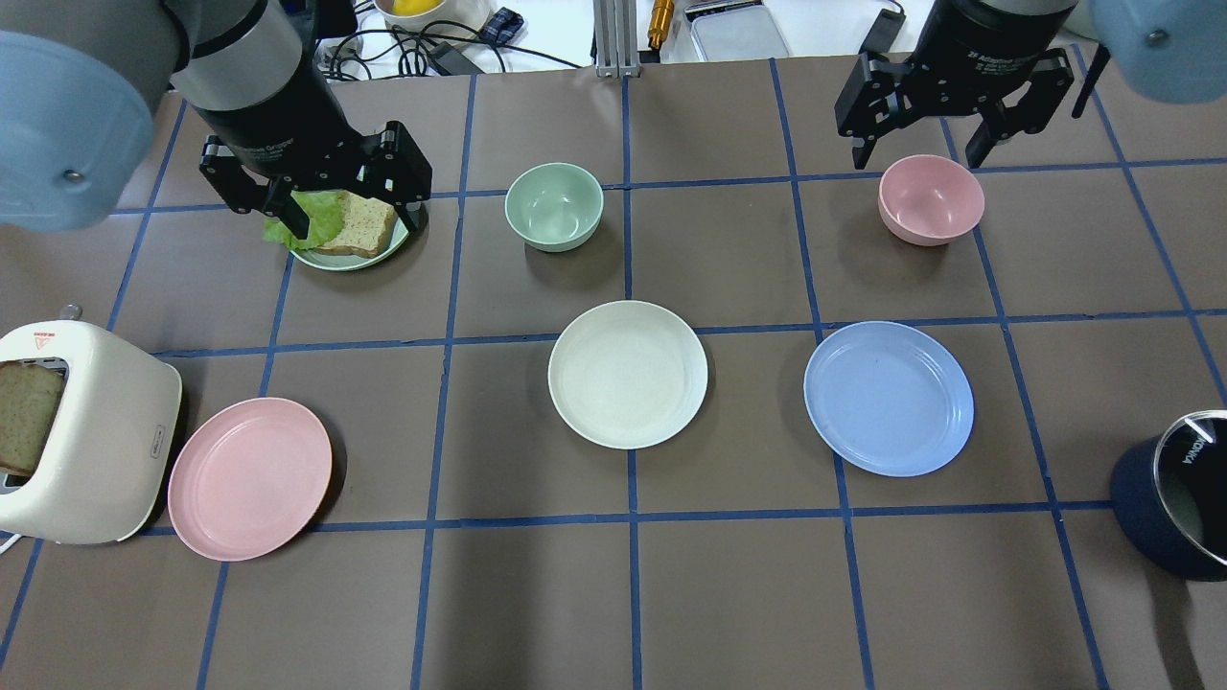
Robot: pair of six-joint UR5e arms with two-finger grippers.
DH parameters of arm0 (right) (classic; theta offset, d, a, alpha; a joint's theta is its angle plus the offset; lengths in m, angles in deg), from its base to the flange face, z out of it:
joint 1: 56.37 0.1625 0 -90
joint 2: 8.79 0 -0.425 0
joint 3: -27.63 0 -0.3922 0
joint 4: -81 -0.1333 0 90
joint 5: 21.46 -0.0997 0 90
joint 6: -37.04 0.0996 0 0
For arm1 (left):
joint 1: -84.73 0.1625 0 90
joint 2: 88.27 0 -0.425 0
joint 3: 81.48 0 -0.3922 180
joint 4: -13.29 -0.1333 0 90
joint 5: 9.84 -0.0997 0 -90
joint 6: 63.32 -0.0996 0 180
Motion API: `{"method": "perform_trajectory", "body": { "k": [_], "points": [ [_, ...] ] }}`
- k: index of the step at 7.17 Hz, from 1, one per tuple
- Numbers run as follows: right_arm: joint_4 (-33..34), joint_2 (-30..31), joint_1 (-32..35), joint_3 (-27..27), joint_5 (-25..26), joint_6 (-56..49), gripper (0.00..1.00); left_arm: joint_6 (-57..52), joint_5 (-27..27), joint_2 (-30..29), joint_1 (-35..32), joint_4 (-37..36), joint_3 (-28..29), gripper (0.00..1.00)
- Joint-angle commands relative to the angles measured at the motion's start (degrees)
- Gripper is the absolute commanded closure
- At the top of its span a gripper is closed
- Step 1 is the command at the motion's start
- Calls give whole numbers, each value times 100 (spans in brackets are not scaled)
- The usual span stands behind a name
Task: Stack three plates with pink and blue
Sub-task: 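Move left gripper to the pink plate while right gripper moves to the blue plate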
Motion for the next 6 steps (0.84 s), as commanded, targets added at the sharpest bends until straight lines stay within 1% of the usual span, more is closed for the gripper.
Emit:
{"method": "perform_trajectory", "body": {
  "k": [1, 5, 6],
  "points": [
    [-36, 96, -62, 13, 12, -3, 0, -27, 9, 59, 13, 8, -6, 0],
    [-54, 27, -97, -136, 12, -55, 0, -36, 18, 181, 31, 35, -67, 0],
    [7, -17, -106, -337, 12, -499, 0, -36, 1, 208, 22, 52, -93, 0]
  ]
}}
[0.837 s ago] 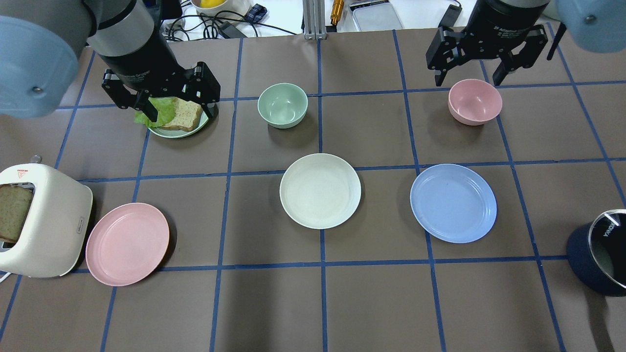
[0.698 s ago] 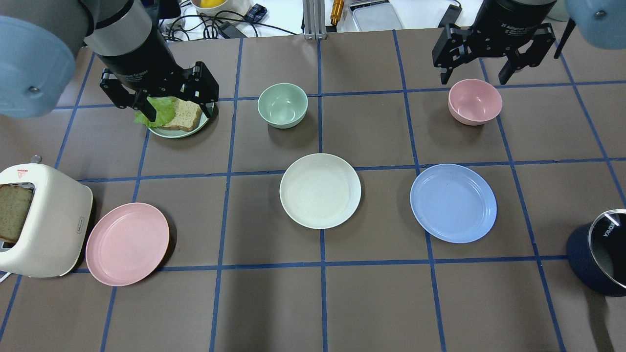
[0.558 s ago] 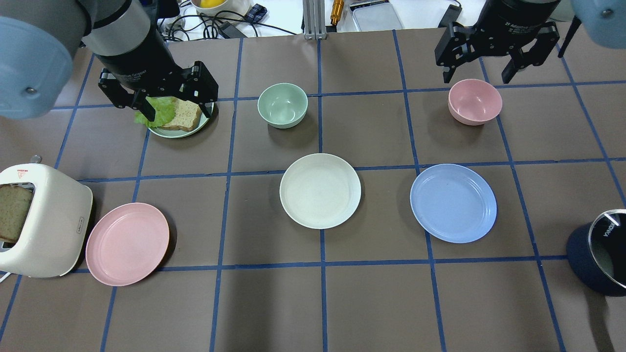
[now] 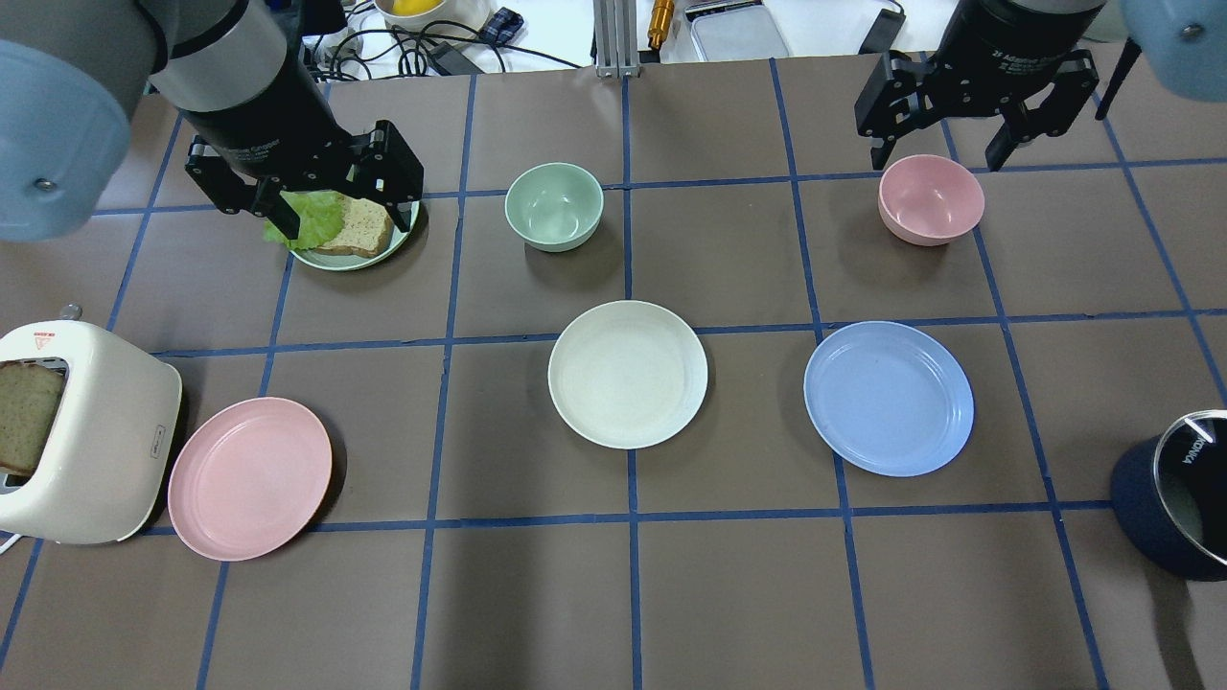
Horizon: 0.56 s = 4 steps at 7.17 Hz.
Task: Stack three plates with pink and blue
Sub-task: 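Move left gripper to the pink plate while right gripper moves to the blue plate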
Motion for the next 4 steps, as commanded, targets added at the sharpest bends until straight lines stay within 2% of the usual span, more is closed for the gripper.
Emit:
{"method": "perform_trajectory", "body": {
  "k": [1, 3, 4],
  "points": [
    [290, -109, -207, -620, 78, -673, 0, -19, -20, -24, 30, 39, -43, 0],
    [1228, -40, -1032, -1743, 79, -955, 0, -211, -177, -113, 222, 144, -418, 0],
    [1781, -5, -1148, -2193, 174, -1027, 0, -238, -422, -69, 476, 101, -787, 0]
  ]
}}
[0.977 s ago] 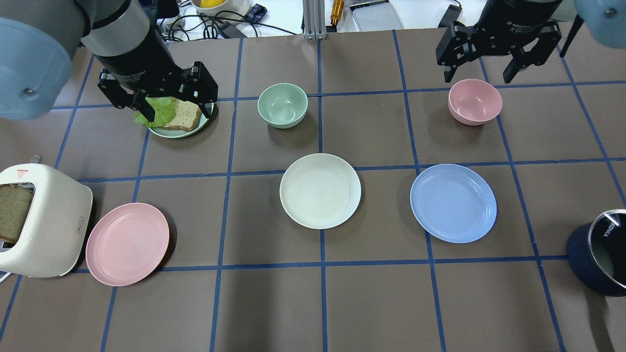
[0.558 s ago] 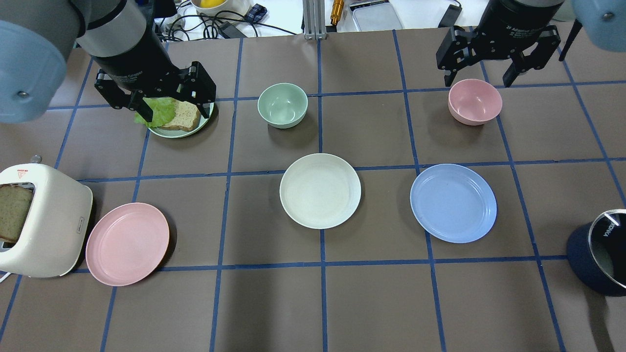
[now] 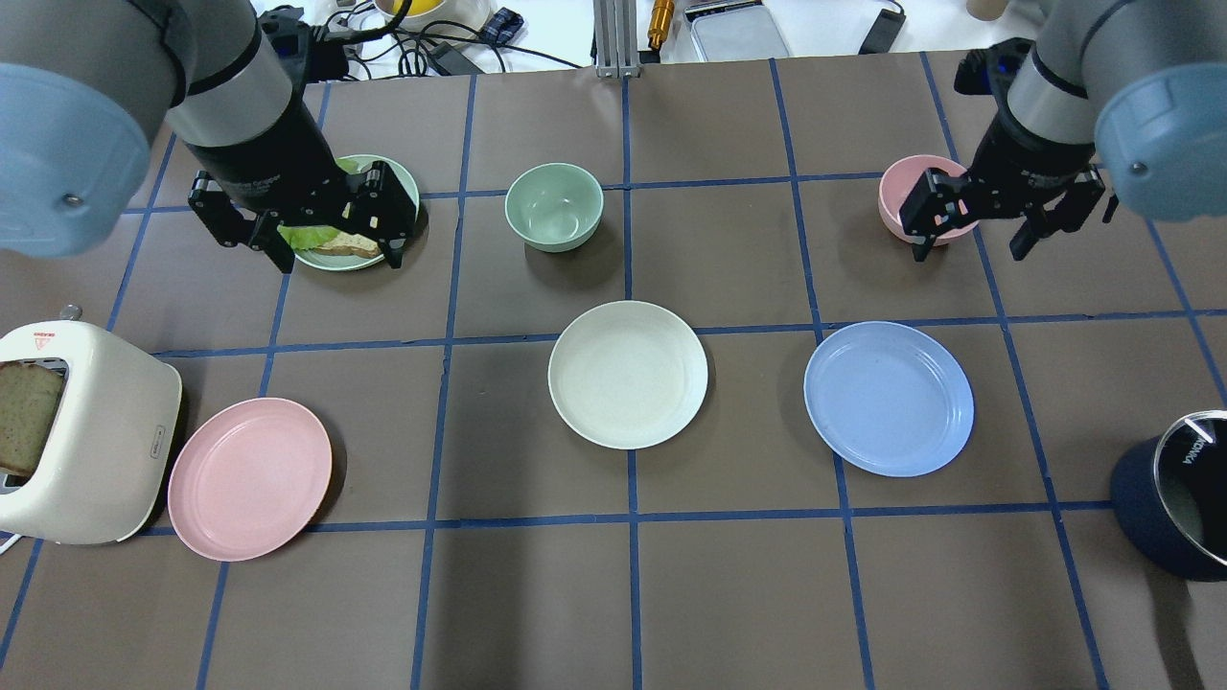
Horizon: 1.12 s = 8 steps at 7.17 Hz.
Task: Stack three plates with pink and blue
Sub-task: 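Move left gripper to the pink plate while right gripper moves to the blue plate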
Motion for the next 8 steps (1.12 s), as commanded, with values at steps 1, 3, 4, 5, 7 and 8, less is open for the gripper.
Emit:
{"method": "perform_trajectory", "body": {
  "k": [1, 3, 4, 5, 7, 8],
  "points": [
    [1057, 24, -348, -1042, 216, -144, 0, -316, -258, 99, 571, -51, -822, 0],
    [1996, -11, -384, -1825, 218, -153, 0, -459, -293, 3, 1029, -810, -1928, 0],
    [2332, -37, -401, -2081, 218, -152, 0, -485, -311, -49, 1197, -1477, -2587, 0],
    [2379, -46, -488, -2249, 209, -170, 0, -555, -468, -110, 1355, -2432, -3237, 1],
    [2492, -125, -716, -2469, 191, -379, 0, -679, -487, -286, 1488, -3362, -3779, 21],
    [2789, -177, -918, -2679, 165, -520, 0, -696, -478, -374, 1488, -3373, -3780, 48]
  ]
}}
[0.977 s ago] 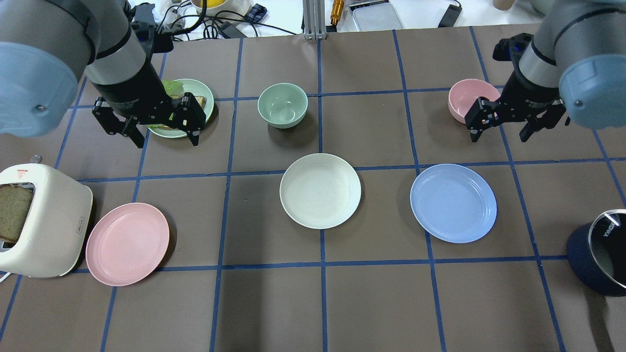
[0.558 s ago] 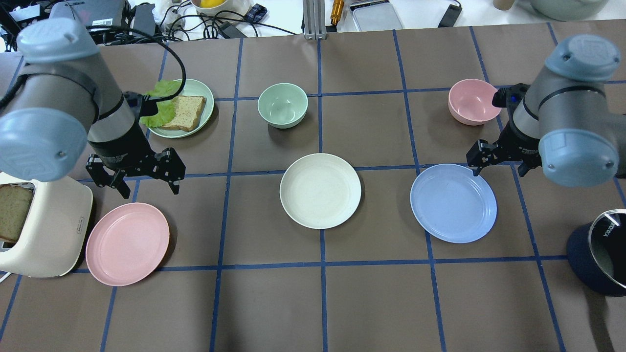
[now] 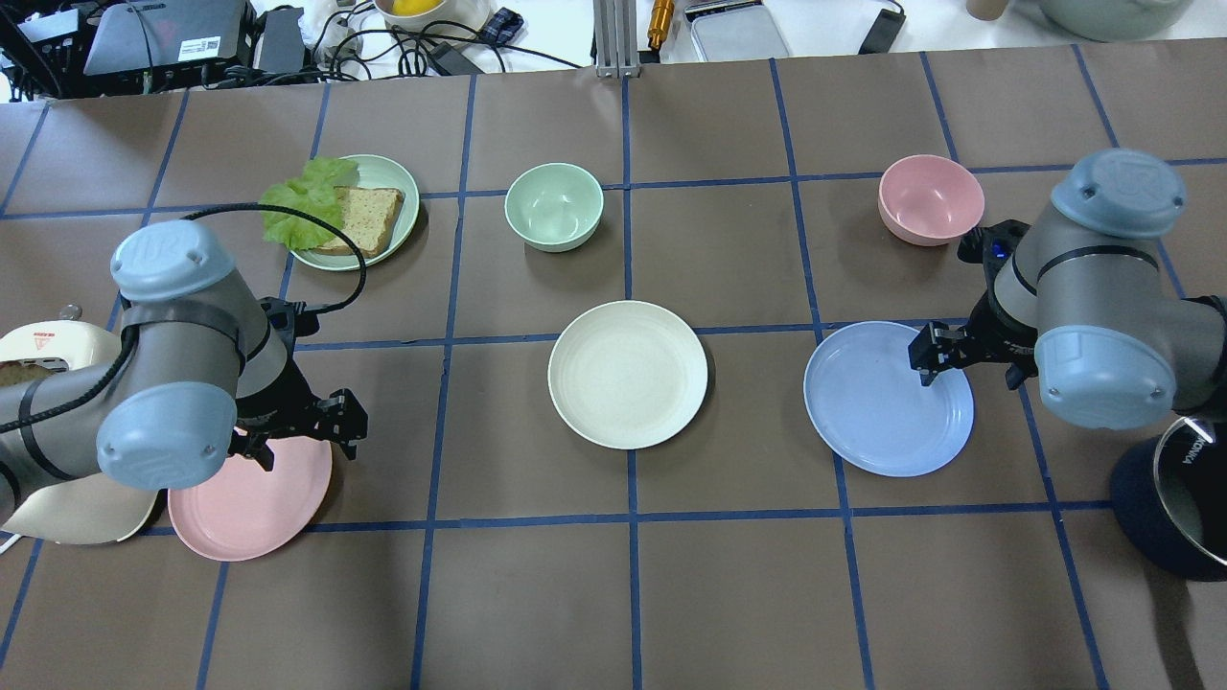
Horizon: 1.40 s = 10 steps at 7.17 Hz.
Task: Stack three plates with pink and blue
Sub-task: 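Grasp pink plate rim with left gripper while right gripper grasps blue plate rim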
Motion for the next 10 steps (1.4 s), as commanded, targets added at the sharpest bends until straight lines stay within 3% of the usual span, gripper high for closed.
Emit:
{"method": "perform_trajectory", "body": {
  "k": [1, 2, 3, 4, 5, 6, 7, 8, 10],
  "points": [
    [601, -100, -389, -399, -92, -222, 2, -22, 7, -187, 17, -234, -150, 64],
    [970, -187, -495, -575, -336, -257, 3, -179, 7, -283, 17, -347, -151, 67],
    [1174, -223, -539, -638, -382, -223, 3, -363, 7, -354, 17, -427, -151, 76],
    [1184, -241, -540, -638, -409, -231, 10, -478, 7, -398, 17, -453, -142, 88],
    [1185, -250, -540, -656, -766, -179, 21, -575, 7, -407, 0, -471, -133, 100],
    [1185, -250, -540, -665, -778, -222, 33, -567, 7, -381, -70, -515, -116, 100],
    [1185, -250, -540, -665, -778, -257, 59, -558, 42, -259, -175, -541, -81, 100],
    [1185, -241, -540, -665, -778, -257, 76, -471, 86, -249, -377, -542, 93, 100],
    [1185, -232, -540, -665, -778, -266, 100, -392, 33, -363, -886, -288, 646, 100]
  ]
}}
